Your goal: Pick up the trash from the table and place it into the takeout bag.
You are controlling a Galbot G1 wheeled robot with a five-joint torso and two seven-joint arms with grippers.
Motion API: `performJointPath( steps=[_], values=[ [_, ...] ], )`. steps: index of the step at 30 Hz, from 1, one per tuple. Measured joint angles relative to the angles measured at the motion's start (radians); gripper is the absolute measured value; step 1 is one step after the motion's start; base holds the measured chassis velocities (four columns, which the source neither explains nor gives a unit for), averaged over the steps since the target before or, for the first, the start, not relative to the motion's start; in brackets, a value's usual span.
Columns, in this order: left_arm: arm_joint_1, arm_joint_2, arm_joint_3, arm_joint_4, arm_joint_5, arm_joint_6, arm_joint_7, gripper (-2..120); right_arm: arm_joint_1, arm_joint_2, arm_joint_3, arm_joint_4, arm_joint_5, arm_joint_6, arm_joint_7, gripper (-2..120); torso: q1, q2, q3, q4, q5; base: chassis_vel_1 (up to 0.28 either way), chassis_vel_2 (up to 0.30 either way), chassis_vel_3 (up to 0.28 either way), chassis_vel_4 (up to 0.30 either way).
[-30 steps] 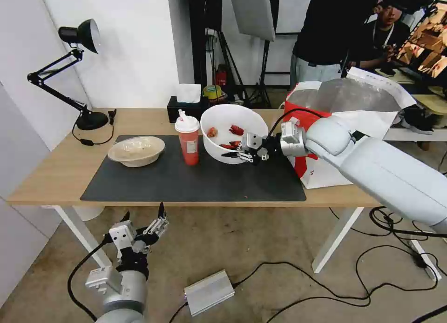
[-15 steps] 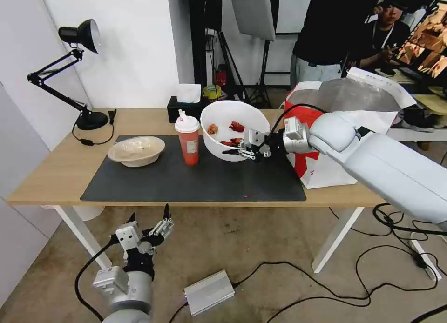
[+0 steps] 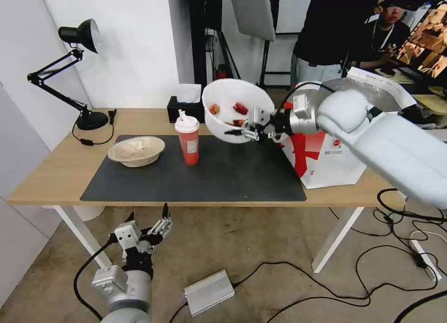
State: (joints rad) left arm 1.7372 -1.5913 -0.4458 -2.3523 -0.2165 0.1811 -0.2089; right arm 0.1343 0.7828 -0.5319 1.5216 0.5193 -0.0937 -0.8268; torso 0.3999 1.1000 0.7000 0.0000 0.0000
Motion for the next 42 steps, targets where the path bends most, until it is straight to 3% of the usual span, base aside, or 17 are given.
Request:
performJointPath(
  steps=[28, 42],
  values=[
    [0.000, 0.000, 0.001, -0.001, -0.003, -0.007, 0.001, 100, 0.127, 0.022, 0.039, -0.162, 0.082, -0.003, -0.011, 0, 0.000, 0.000, 0.000, 0.0001, 0.0000, 0.000, 0.000, 0.000, 0.000],
    [-0.008, 0.003, 0.006, 0.001, -0.004, -0.008, 0.001, 100, 0.138, -0.009, 0.059, -0.229, 0.081, -0.002, -0.020, 0, 0.000, 0.000, 0.000, 0.0000, 0.0001, 0.000, 0.000, 0.000, 0.000]
  ],
)
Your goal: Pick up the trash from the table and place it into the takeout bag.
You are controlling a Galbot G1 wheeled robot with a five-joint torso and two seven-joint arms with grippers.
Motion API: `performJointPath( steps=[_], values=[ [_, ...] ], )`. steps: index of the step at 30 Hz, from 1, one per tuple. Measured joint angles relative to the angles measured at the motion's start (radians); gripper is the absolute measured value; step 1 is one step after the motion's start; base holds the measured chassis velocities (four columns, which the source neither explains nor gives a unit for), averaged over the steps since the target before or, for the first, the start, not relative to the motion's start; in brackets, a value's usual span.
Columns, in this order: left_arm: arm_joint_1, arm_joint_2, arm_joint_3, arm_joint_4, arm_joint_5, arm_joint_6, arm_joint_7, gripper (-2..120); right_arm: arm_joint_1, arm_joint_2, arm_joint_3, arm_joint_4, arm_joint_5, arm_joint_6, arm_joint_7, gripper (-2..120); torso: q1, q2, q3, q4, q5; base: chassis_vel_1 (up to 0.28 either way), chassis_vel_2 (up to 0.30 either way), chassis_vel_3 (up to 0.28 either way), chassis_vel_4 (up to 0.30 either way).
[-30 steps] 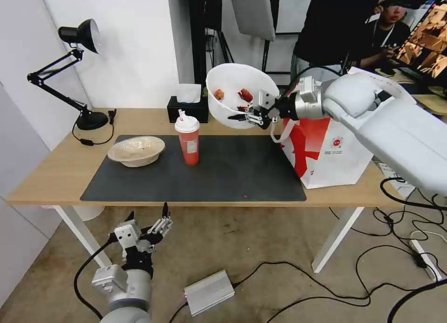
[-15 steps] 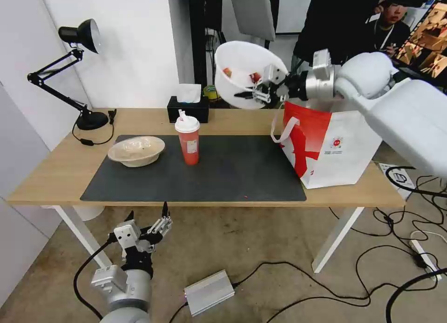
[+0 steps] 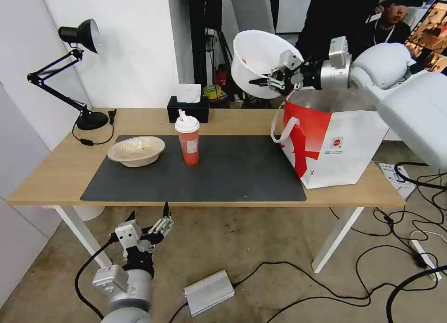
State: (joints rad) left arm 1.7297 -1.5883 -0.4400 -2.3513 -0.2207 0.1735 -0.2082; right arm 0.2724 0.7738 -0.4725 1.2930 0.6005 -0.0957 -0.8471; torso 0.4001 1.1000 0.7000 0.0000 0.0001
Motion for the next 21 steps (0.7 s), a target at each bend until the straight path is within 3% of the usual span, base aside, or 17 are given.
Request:
performJointPath(
  steps=[13, 21],
  values=[
    [-0.012, 0.006, 0.001, 0.007, -0.007, -0.001, -0.001, 100, -0.012, -0.042, 0.045, -0.020, -0.002, 0.001, -0.004, 0, 0.000, 0.000, 0.000, 0.0000, -0.0001, 0.000, 0.000, 0.000, 0.000],
    [-0.012, 0.005, 0.008, 0.009, -0.013, 0.001, -0.002, 100, -0.100, -0.084, 0.163, -0.019, -0.002, 0.000, 0.008, 0, 0.000, 0.000, 0.000, -0.0002, 0.0001, 0.000, 0.000, 0.000, 0.000]
  ],
)
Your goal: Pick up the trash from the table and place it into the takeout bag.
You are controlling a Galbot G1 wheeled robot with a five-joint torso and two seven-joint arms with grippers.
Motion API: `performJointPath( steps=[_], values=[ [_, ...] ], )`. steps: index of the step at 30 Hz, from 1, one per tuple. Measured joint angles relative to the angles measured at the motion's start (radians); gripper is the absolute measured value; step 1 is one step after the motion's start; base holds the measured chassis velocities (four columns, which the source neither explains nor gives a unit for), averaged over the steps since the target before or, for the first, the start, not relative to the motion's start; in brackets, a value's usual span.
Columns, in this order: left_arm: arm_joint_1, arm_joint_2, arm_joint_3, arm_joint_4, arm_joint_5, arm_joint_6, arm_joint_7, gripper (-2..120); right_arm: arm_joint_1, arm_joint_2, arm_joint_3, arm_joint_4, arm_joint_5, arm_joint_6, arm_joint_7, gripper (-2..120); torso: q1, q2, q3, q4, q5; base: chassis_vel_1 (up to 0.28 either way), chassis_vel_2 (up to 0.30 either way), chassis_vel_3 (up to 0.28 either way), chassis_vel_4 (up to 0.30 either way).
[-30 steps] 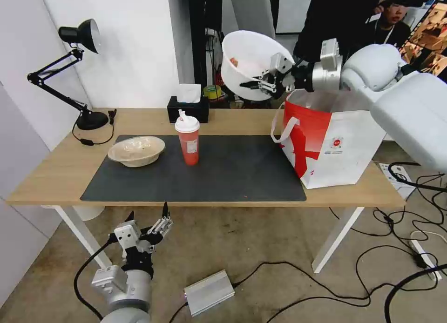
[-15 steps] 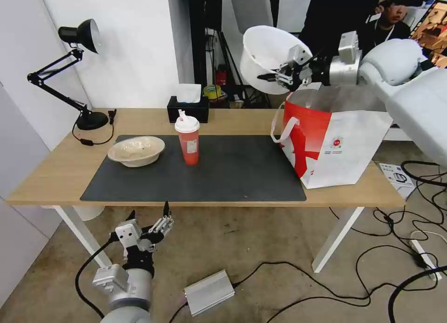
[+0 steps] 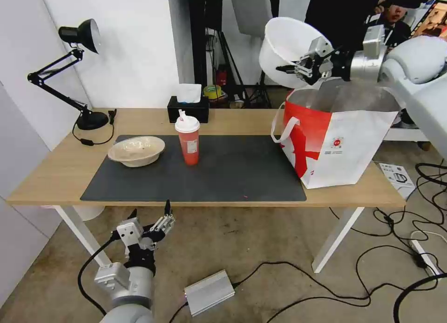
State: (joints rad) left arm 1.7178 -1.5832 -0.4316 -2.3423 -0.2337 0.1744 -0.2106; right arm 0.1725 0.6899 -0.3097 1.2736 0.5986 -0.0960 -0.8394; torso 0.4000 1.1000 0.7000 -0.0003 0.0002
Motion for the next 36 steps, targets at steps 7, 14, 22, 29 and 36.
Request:
performJointPath(
  steps=[7, 14, 22, 29, 36],
  values=[
    [-0.003, 0.006, -0.002, 0.000, -0.006, 0.002, -0.001, 100, -0.075, -0.036, 0.064, 0.000, 0.000, 0.000, 0.001, 0, 0.000, 0.000, 0.000, 0.0002, -0.0001, 0.000, 0.000, 0.000, 0.000],
    [0.001, 0.004, 0.001, -0.001, -0.005, 0.003, -0.003, 100, -0.145, -0.058, 0.119, -0.001, -0.001, 0.001, 0.002, 0, 0.000, 0.000, 0.000, 0.0003, -0.0001, 0.000, 0.000, 0.000, 0.000],
    [0.004, 0.006, 0.000, -0.004, -0.005, 0.004, -0.003, 100, -0.200, -0.060, 0.157, -0.007, -0.003, 0.003, 0.005, 0, 0.000, 0.000, 0.000, 0.0003, -0.0002, 0.000, 0.000, 0.000, 0.000],
    [0.002, 0.007, 0.004, 0.000, -0.003, 0.004, -0.003, 100, -0.255, -0.057, 0.193, 0.003, -0.007, 0.004, 0.008, 0, 0.000, 0.000, 0.000, 0.0003, -0.0001, 0.000, 0.000, 0.000, 0.000],
    [-0.003, 0.004, 0.011, 0.007, 0.002, 0.004, -0.004, 100, -0.287, -0.056, 0.216, 0.015, -0.009, 0.004, 0.009, 0, 0.000, 0.000, 0.000, 0.0003, -0.0002, 0.000, 0.000, 0.000, 0.000]
  ],
)
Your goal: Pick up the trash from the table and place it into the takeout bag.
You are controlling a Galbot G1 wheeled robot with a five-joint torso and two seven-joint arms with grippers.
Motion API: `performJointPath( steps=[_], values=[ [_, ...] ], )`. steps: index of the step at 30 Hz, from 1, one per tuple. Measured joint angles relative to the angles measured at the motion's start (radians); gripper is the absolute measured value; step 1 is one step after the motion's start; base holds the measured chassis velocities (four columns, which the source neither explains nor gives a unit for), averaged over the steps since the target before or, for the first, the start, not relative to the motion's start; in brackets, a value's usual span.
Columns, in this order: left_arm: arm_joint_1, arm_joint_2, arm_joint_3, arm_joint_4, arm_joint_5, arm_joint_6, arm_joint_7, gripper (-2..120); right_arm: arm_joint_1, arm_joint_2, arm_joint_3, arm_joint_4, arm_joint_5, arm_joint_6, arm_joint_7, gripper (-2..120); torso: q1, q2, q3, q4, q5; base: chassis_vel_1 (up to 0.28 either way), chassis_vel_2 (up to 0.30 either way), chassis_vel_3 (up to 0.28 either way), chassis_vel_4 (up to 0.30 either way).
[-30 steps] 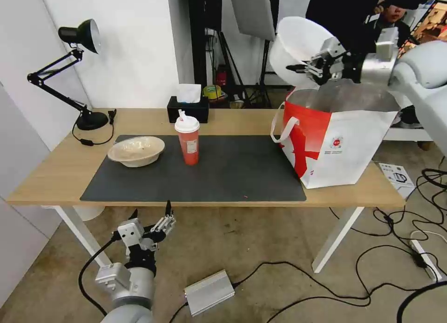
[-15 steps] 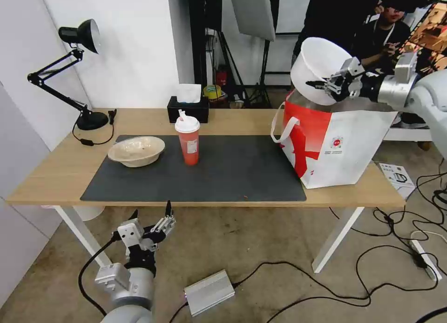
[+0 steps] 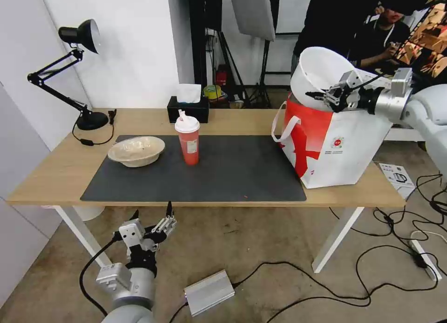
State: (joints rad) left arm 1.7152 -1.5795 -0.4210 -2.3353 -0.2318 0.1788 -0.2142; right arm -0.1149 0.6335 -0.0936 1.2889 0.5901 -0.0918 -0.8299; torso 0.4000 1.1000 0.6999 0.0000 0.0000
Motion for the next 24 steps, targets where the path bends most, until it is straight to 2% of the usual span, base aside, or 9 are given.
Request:
performJointPath(
  steps=[17, 21, 22, 24],
  values=[
    [-0.011, -0.006, 0.009, 0.013, 0.007, 0.000, -0.001, 100, -0.044, -0.007, 0.035, 0.023, 0.032, -0.001, 0.024, 0, 0.000, 0.000, 0.000, 0.0000, 0.0000, 0.000, 0.000, 0.000, 0.000],
    [-0.011, -0.005, 0.008, 0.013, 0.008, 0.000, -0.002, 100, -0.048, -0.009, 0.040, 0.031, 0.040, -0.001, 0.030, 7, 0.000, 0.000, 0.000, 0.0000, 0.0000, 0.000, 0.000, 0.000, 0.000],
    [-0.011, -0.007, 0.009, 0.013, 0.010, 0.000, -0.002, 100, -0.049, -0.013, 0.043, 0.038, 0.043, -0.001, 0.032, 16, 0.000, 0.000, 0.000, -0.0001, 0.0000, 0.000, 0.000, 0.000, 0.000],
    [-0.011, -0.008, 0.010, 0.013, 0.013, 0.000, -0.002, 100, -0.049, -0.015, 0.044, 0.041, 0.046, -0.001, 0.034, 21, 0.000, 0.000, 0.000, -0.0001, 0.0000, 0.000, 0.000, 0.000, 0.000]
  ],
)
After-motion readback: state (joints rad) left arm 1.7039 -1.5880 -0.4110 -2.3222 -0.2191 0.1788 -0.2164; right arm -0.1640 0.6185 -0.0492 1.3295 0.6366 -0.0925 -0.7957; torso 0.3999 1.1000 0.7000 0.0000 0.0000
